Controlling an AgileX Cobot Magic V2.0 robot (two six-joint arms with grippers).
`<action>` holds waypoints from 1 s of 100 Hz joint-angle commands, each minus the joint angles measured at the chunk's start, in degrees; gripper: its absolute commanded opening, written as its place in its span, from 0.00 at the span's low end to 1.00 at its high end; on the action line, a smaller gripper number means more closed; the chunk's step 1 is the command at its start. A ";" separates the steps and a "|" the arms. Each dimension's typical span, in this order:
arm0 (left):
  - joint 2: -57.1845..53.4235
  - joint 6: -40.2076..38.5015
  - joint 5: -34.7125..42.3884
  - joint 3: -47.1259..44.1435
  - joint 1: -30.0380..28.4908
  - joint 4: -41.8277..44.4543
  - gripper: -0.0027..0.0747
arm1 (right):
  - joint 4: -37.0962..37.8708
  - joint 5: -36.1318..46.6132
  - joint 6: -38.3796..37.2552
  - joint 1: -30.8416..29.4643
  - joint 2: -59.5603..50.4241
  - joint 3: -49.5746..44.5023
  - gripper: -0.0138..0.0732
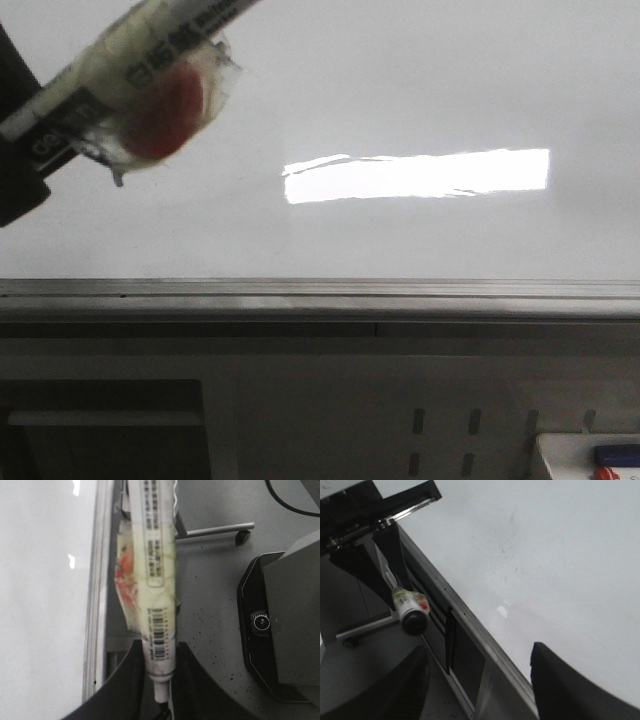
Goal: Write number 4 on whiteboard
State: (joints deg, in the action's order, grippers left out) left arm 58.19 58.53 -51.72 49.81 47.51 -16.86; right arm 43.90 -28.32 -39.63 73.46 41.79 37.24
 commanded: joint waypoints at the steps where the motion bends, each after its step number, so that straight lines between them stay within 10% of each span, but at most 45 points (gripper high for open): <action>1: -0.76 3.40 2.35 1.71 2.58 -1.81 0.01 | 1.56 0.63 2.32 1.50 1.51 2.28 0.62; 100: 8.84 4.85 4.73 1.71 4.67 -0.41 0.01 | 0.93 -3.16 2.32 3.25 3.39 2.05 0.62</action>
State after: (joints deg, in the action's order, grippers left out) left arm 68.00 62.93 -48.97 49.81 51.83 -16.06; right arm 43.46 -32.18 -37.89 76.55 44.80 37.36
